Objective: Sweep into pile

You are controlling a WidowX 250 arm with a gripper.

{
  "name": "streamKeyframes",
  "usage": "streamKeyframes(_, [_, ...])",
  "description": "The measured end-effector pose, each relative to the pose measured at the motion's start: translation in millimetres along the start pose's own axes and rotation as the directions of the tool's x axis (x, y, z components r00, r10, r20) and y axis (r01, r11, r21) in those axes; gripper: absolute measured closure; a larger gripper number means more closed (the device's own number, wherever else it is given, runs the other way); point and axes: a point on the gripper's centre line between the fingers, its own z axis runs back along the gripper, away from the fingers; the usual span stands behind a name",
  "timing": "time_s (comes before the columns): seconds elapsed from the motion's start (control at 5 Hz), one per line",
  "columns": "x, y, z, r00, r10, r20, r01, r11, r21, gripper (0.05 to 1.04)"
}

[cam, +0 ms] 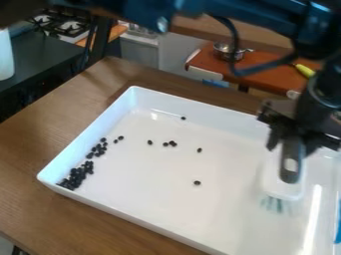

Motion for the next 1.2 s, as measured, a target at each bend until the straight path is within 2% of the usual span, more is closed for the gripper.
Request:
streamKeyframes(0.2, [5, 35, -10, 0.998, 0.051, -0.035, -0.051, 0.999, 0.015, 0.588])
streamKeyframes(0.4, [10, 63, -19, 0.995, 0.087, -0.044, -0.086, 0.996, 0.023, 0.587])
streamKeyframes(0.6, [12, 88, -28, 0.992, 0.121, -0.035, -0.119, 0.992, 0.047, 0.588])
streamKeyframes(1.0, [11, 127, -41, 0.985, 0.170, 0.028, -0.172, 0.980, 0.096, 0.588])
streamKeyframes(1.2, [12, 146, -45, 0.979, 0.201, 0.043, -0.205, 0.971, 0.121, 0.588])
